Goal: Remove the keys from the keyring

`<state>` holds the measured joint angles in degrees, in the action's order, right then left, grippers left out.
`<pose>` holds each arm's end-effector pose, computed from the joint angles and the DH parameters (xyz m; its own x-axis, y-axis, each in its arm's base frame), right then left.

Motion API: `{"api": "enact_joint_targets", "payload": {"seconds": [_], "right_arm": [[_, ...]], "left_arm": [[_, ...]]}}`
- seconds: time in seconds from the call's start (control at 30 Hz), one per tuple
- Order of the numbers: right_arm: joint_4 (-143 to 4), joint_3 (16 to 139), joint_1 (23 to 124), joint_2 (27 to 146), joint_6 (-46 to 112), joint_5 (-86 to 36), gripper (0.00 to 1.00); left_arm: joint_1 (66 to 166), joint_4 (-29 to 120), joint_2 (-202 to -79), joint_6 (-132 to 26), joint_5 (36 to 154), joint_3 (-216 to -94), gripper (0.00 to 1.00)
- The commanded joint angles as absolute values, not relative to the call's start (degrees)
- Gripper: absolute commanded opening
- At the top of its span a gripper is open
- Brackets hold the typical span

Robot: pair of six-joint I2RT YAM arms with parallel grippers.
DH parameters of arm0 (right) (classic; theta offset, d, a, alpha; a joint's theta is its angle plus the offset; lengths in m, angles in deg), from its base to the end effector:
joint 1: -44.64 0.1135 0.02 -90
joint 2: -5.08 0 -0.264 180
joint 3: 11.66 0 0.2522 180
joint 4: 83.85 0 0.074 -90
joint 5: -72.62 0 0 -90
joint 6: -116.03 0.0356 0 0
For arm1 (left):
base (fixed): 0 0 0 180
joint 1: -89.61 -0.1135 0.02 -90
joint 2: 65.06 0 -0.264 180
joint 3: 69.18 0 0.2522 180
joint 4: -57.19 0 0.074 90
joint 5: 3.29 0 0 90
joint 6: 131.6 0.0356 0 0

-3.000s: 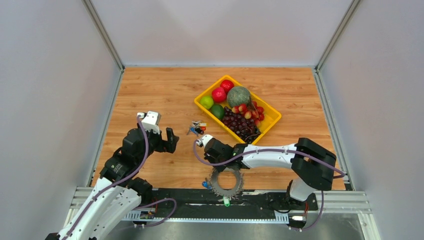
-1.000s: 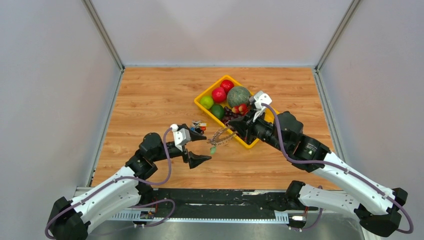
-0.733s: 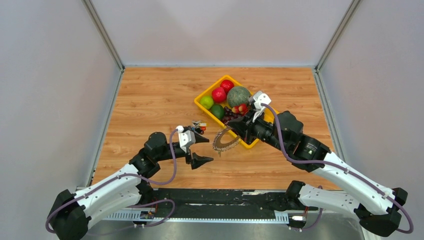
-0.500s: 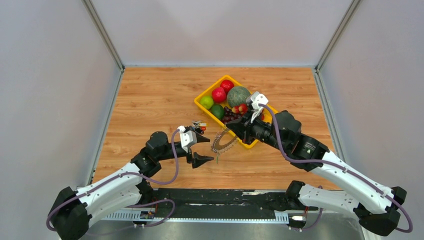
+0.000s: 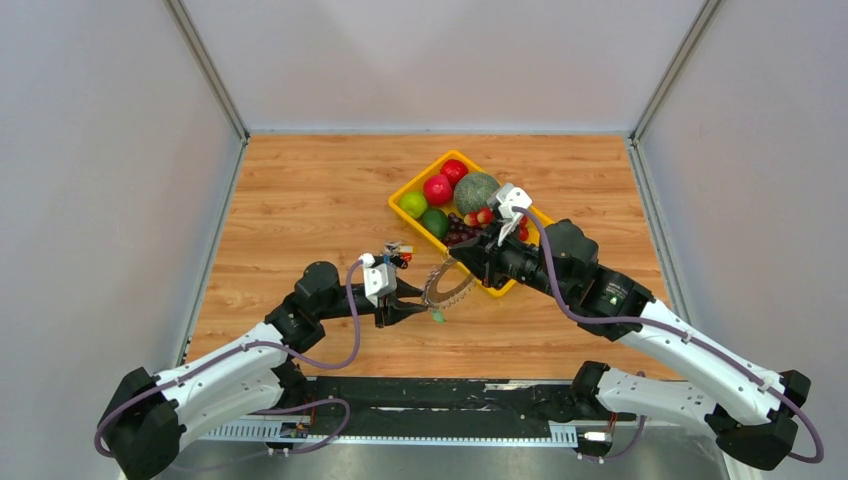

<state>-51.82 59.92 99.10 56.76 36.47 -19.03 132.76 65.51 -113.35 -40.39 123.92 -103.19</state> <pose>0.1158 0.1638 0.3834 -0.2705 -0.0670 -0.9604 -0.7939 0.5799 0.1831 0.1243 -0.1460 0.2377 -0.0550 0.0746 -0.9957 0.9849 0.1682 -0.0418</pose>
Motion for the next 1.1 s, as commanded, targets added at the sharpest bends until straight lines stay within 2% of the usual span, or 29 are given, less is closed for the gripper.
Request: {"api": "enact_joint_targets", "payload": {"seconds": [0.0, 0.2, 0.27, 0.3, 0.37, 0.4, 0.47, 0.6, 0.67, 0.73, 0.9, 1.07], "right_arm": [[-54.44, 62.69, 98.82, 55.62, 37.02, -18.98, 0.00], [-54.44, 62.23, 98.81, 54.93, 37.32, -18.71, 0.00], [-54.43, 62.22, 98.83, 54.91, 37.57, -18.82, 0.00], [-54.44, 62.22, 98.78, 54.90, 37.62, -18.92, 0.00], [-54.43, 62.13, 98.87, 54.89, 37.75, -19.00, 0.00], [-54.43, 62.14, 98.85, 54.87, 37.79, -19.04, 0.00], [-54.42, 61.99, 98.86, 54.75, 37.88, -19.09, 0.00], [-54.43, 61.96, 98.79, 54.57, 37.90, -19.09, 0.00], [-54.39, 61.91, 98.79, 54.33, 37.99, -19.05, 0.00], [-54.39, 61.81, 98.80, 53.93, 37.98, -18.96, 0.00], [-54.01, 59.89, 98.86, 51.62, 37.97, -17.41, 0.01], [-53.82, 55.60, 98.85, 48.56, 38.60, -14.46, 0.06]], "left_arm": [[133.31, 65.59, -112.11, -38.51, 125.44, -105.78, 0.41], [134.30, 65.50, -112.13, -38.44, 125.84, -105.57, 0.32], [134.60, 65.69, -112.52, -38.59, 125.76, -105.67, 0.39], [134.73, 65.73, -112.65, -38.60, 125.66, -105.69, 0.50], [135.09, 65.56, -112.59, -38.09, 125.52, -105.69, 0.55], [135.11, 65.39, -112.65, -37.96, 125.59, -105.81, 0.52], [135.13, 64.48, -112.92, -37.65, 125.59, -106.16, 0.42], [135.22, 63.63, -113.30, -37.62, 125.91, -106.61, 0.12], [135.25, 63.11, -113.25, -37.66, 125.63, -106.66, 0.05], [135.35, 62.43, -112.94, -37.77, 125.60, -106.71, 0.01], [136.29, 56.78, -110.53, -39.30, 123.04, -108.71, 0.00], [136.69, 37.92, -108.96, -39.32, 117.49, -116.73, 0.00]]}}
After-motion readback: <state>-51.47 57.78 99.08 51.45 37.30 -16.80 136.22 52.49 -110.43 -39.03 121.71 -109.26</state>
